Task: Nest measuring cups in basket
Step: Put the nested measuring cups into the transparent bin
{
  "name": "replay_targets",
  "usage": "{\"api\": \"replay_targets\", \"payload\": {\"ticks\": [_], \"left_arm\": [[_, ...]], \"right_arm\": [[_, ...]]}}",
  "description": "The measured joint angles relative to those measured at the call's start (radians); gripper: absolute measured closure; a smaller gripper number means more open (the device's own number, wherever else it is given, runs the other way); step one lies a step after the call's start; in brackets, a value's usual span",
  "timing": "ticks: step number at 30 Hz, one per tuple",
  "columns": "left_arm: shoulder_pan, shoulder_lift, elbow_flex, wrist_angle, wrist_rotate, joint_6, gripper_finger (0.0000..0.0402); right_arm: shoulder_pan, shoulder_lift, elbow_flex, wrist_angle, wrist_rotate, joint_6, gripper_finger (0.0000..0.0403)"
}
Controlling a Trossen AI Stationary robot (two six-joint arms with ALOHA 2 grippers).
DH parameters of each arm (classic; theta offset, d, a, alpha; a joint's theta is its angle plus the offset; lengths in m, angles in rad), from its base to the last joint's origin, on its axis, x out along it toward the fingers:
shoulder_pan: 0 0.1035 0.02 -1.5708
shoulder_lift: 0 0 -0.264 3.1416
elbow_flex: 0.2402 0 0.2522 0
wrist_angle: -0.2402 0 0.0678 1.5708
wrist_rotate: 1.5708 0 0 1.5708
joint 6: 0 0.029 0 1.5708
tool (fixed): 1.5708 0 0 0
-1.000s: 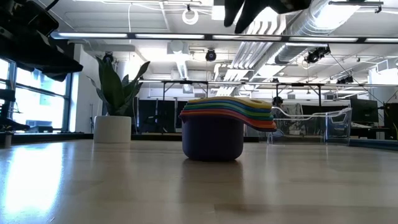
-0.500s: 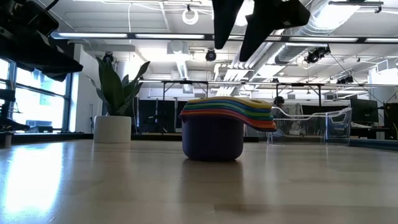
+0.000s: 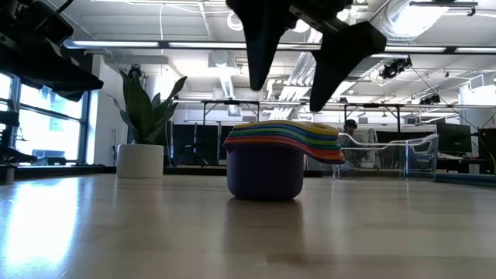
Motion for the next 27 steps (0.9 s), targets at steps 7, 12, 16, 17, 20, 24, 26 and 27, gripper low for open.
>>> {"api": "replay_targets", "payload": {"ticks": [7,12,16,17,20,24,26,27], "left_arm": [[0.000,0.000,0.000,0.000,0.000,0.000,0.0344],[0.000,0.000,0.000,0.000,0.000,0.000,0.0344],[0.000,0.000,0.000,0.000,0.000,0.000,0.0344],[0.000,0.000,0.000,0.000,0.000,0.000,0.0344],[0.000,0.000,0.000,0.000,0.000,0.000,0.0344],[0.000,0.000,0.000,0.000,0.000,0.000,0.0344],[0.000,0.000,0.000,0.000,0.000,0.000,0.0344],[0.000,0.000,0.000,0.000,0.000,0.000,0.0344]], "right_arm": [[-0.001,0.044,0.000,0.009,-0.006,0.026,0.0042],[-0.002,0.076,0.000,0.013,-0.012,0.047,0.0040],[-0.002,0.100,0.000,0.010,-0.015,0.064,0.0041],[-0.002,0.104,0.000,0.009,-0.015,0.068,0.0041],[-0.002,0.118,0.000,0.008,-0.023,0.077,0.0048],[-0.002,0.132,0.000,0.010,-0.025,0.085,0.0072],[-0.002,0.136,0.000,0.011,-0.025,0.086,0.0086],[-0.002,0.136,0.000,0.011,-0.025,0.089,0.0092]]}}
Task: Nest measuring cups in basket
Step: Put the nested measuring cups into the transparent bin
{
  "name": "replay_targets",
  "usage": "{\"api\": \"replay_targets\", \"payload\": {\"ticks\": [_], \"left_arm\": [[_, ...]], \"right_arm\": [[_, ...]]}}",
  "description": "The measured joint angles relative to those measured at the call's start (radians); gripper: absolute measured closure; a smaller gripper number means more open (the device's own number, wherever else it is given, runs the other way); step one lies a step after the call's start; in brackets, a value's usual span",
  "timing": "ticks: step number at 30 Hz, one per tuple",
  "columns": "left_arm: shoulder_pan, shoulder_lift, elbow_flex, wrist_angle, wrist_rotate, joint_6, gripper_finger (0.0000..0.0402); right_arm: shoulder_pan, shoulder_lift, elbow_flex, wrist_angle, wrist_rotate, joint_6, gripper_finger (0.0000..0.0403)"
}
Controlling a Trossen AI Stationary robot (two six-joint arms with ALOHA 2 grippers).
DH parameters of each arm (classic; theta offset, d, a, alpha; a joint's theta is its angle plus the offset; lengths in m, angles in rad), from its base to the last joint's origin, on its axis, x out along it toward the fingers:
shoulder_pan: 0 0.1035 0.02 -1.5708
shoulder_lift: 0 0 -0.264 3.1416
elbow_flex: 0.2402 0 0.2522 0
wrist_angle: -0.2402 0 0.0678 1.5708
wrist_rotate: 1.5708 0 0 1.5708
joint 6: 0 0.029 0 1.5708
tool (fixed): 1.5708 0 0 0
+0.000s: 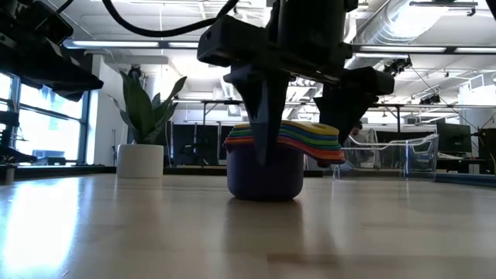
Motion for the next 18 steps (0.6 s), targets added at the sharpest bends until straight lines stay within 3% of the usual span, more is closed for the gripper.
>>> {"api": "replay_targets", "payload": {"ticks": [7,18], "left_arm": [[0.000,0.000,0.000,0.000,0.000,0.000,0.0344],[0.000,0.000,0.000,0.000,0.000,0.000,0.0344]], "right_arm": [[-0.006,0.004,0.000,0.003,-0.007,0.023,0.0137],[-0.006,0.009,-0.007,0.020,-0.020,0.067,0.0246]]}}
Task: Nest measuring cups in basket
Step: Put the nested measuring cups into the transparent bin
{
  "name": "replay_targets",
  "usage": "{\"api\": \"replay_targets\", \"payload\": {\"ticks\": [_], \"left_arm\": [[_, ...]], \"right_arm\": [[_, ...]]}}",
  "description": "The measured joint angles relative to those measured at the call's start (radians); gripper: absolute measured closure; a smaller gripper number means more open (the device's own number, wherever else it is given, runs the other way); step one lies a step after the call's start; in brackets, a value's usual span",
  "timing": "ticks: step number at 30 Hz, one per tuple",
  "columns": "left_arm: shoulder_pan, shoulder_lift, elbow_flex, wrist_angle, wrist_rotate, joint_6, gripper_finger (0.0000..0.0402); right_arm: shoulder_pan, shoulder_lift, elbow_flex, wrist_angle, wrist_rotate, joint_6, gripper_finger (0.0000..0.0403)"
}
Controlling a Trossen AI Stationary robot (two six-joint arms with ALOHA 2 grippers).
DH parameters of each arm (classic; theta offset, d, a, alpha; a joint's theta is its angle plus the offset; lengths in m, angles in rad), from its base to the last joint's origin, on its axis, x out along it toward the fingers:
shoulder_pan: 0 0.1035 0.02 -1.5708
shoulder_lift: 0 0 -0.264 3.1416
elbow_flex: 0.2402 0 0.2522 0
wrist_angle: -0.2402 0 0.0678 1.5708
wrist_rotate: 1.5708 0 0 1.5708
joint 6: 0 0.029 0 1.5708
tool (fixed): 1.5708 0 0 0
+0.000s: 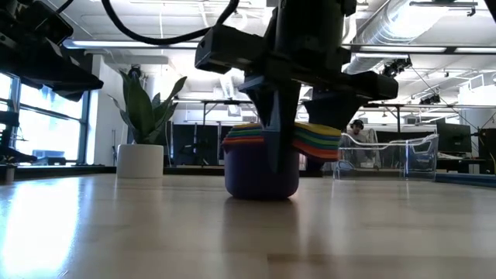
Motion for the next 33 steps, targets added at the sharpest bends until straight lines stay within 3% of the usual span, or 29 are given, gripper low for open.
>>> {"api": "replay_targets", "payload": {"ticks": [20,33], "left_arm": [[0.000,0.000,0.000,0.000,0.000,0.000,0.0344],[0.000,0.000,0.000,0.000,0.000,0.000,0.0344]], "right_arm": [[0.000,0.000,0.000,0.003,-0.006,0.045,0.0272],[0.016,0.000,0.000,0.007,0.075,0.039,0.0276]]}}
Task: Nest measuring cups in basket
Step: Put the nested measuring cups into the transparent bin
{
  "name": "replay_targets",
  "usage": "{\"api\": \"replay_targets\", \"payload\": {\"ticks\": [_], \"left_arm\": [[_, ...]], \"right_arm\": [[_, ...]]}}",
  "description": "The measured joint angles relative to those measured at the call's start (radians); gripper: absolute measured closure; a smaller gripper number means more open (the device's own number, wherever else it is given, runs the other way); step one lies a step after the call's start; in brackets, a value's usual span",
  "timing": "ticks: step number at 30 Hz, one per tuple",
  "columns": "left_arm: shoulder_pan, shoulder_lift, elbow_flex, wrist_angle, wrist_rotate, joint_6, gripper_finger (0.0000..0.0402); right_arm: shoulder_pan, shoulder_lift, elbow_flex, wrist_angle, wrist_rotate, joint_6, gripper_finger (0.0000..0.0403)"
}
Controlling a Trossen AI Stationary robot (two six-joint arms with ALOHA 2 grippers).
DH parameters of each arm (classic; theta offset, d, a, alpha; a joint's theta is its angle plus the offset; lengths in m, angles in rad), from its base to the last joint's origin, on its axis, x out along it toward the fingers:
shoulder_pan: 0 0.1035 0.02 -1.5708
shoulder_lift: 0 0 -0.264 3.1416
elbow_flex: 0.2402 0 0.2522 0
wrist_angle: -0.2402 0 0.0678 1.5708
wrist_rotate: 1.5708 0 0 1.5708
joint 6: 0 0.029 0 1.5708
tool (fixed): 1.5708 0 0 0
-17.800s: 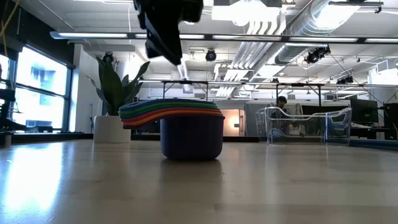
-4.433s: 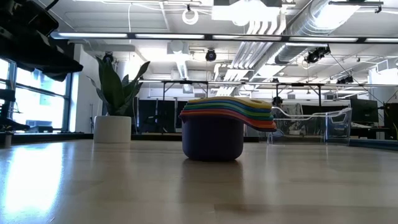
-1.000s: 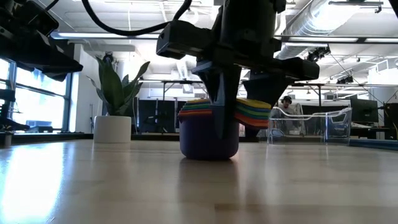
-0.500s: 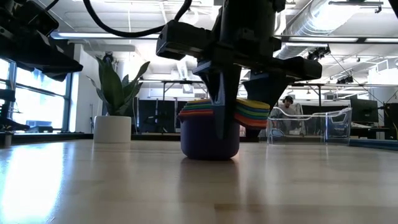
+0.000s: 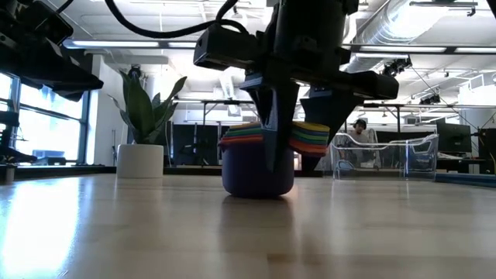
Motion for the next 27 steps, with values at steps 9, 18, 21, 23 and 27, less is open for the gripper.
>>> {"api": "replay_targets", "payload": {"ticks": [9,18,21,23,27], "left_arm": [[0.000,0.000,0.000,0.000,0.000,0.000,0.0344],[0.000,0.000,0.000,0.000,0.000,0.000,0.0344],[0.000,0.000,0.000,0.000,0.000,0.000,0.0344],[0.000,0.000,0.000,0.000,0.000,0.000,0.0344],[0.000,0.000,0.000,0.000,0.000,0.000,0.0344]], "right_arm": [[0.009,0.000,0.000,0.000,0.054,0.004,0.0277],[0.009,0.000,0.000,0.003,0.079,-0.001,0.0277],[0.009,0.000,0.000,0.003,0.091,-0.002,0.0278],[0.010,0.000,0.000,0.003,0.104,-0.002,0.0278],[0.014,0.000,0.000,0.003,0.131,-0.001,0.0278]]}}
